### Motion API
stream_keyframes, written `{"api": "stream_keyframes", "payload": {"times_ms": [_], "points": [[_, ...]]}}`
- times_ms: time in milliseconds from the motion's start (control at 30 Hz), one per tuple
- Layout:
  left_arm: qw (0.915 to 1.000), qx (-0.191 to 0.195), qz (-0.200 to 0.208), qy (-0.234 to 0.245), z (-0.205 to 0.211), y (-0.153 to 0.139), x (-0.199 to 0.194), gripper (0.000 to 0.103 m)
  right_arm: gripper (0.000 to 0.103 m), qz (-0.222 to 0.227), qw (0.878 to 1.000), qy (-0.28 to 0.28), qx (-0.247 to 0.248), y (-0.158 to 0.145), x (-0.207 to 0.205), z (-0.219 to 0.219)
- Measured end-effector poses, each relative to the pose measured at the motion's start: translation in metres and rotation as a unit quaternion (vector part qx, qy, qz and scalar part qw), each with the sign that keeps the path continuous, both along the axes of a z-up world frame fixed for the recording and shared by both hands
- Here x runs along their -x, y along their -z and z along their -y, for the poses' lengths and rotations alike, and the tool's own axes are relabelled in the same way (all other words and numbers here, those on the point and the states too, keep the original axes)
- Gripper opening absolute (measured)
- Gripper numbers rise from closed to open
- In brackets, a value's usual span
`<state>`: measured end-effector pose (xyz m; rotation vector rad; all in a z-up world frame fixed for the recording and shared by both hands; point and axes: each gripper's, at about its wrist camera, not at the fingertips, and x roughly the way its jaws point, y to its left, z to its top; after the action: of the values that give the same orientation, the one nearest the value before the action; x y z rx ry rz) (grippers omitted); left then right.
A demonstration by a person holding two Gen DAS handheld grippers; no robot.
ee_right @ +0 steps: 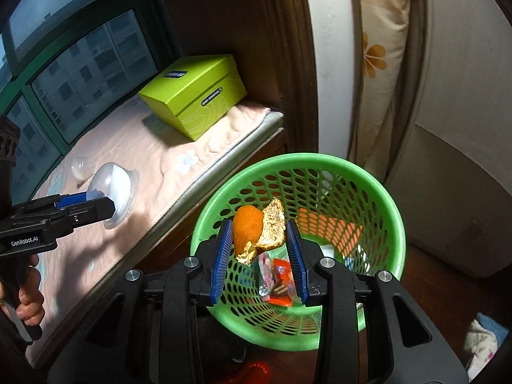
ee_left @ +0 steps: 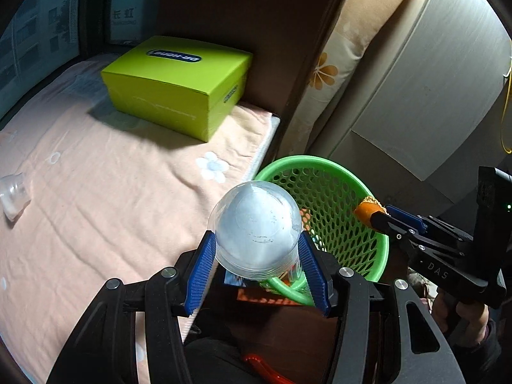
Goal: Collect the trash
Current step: 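Release the orange peel and the dome lid into the green basket, then move both grippers back over the bed toward the clear cups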
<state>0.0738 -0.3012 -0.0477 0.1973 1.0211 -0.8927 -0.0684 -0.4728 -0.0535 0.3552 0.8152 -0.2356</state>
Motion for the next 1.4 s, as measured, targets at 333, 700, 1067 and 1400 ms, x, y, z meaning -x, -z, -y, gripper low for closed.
{"api": "stream_keyframes", "payload": {"times_ms": [333, 700, 1067, 1400], "points": [[0.9989, -0.021, -0.012, 0.040, 0.057, 0.020, 0.017, 0.052, 0.049, 0.017, 0.999, 0.035, -0.009, -0.003, 0.028, 0.031], [0.9963, -0.036, -0.039, 0.067, 0.092, 0.037, 0.032, 0.054, 0.056, 0.034, 0.997, 0.064, -0.015, -0.011, 0.058, 0.049], [0.9971, -0.036, -0.032, 0.058, 0.072, 0.031, 0.029, 0.063, 0.057, 0.039, 0.997, 0.054, -0.024, -0.015, 0.056, 0.044], [0.9985, -0.039, 0.013, -0.036, -0.022, 0.004, -0.018, 0.063, 0.059, 0.036, 0.999, -0.006, -0.022, -0.020, 0.014, 0.005]]}}
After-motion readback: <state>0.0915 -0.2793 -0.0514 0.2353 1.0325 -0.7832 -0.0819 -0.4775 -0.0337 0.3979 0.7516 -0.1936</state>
